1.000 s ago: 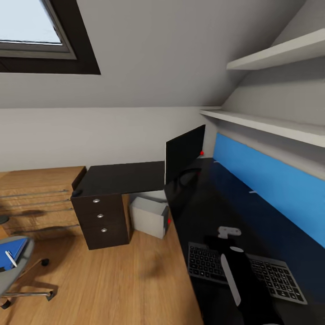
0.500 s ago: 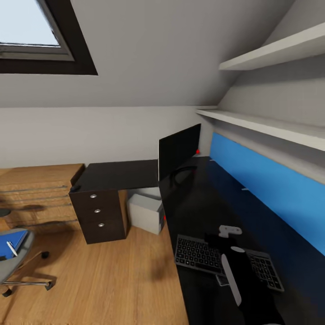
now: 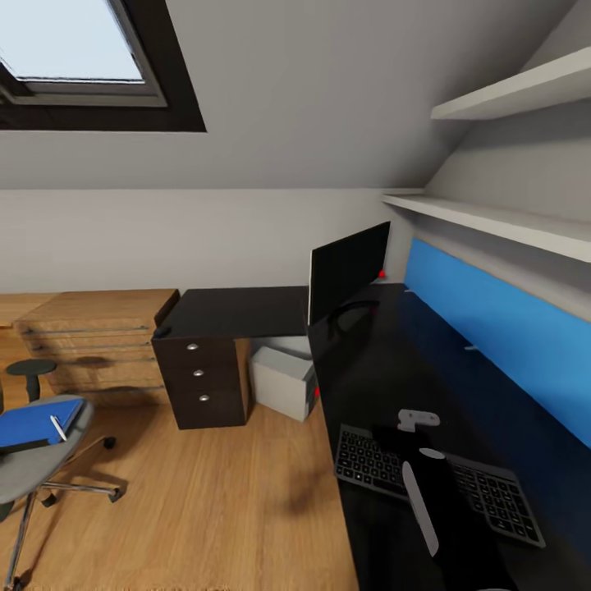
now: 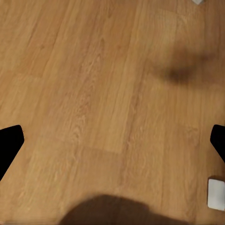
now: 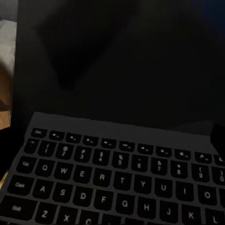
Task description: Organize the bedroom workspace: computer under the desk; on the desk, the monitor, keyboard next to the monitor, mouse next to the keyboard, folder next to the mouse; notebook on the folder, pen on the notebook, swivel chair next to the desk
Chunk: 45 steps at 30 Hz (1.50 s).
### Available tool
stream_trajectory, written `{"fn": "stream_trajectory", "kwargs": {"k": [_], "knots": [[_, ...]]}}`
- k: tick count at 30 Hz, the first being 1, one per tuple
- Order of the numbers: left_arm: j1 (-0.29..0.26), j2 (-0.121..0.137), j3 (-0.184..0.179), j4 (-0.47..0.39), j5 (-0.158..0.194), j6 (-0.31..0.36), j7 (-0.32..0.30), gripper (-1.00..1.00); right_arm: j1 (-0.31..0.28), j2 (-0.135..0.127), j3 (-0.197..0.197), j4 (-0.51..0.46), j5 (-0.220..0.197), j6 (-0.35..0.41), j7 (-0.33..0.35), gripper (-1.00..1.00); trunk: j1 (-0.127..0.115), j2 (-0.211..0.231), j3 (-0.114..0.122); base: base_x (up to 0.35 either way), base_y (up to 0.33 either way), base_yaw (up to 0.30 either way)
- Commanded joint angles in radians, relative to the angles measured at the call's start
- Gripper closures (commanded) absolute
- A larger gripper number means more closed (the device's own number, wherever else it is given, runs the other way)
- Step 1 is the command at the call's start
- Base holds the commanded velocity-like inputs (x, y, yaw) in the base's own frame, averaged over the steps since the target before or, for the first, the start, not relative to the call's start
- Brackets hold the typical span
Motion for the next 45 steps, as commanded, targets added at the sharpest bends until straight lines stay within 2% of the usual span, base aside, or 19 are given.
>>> {"fn": "stream_trajectory", "kwargs": {"k": [1,13,30,45], "knots": [[-0.001,0.0,-0.007,0.001,0.011,-0.003,-0.005,-1.0,-0.001,0.0,-0.001,-0.003,-0.001,0.005,-0.002,-1.0,0.0,-0.001,-0.002,-0.001,-0.007,0.155],[-0.001,0.0,-0.007,0.001,0.011,-0.003,-0.005,-1.0,-0.001,-0.002,-0.001,-0.008,-0.001,0.005,-0.002,-1.0,0.0,-0.001,-0.011,0.0,-0.186,0.085],[-0.001,0.0,-0.006,0.001,0.011,-0.003,-0.005,-1.0,-0.001,-0.001,-0.001,-0.007,-0.001,0.005,-0.003,-1.0,0.0,-0.001,-0.012,-0.037,-0.082,0.009],[-0.001,0.0,-0.007,0.001,0.011,-0.003,-0.005,-1.0,-0.001,-0.002,-0.001,-0.007,-0.001,0.004,-0.001,-1.0,0.0,-0.001,-0.021,-0.005,-0.161,0.119]]}}
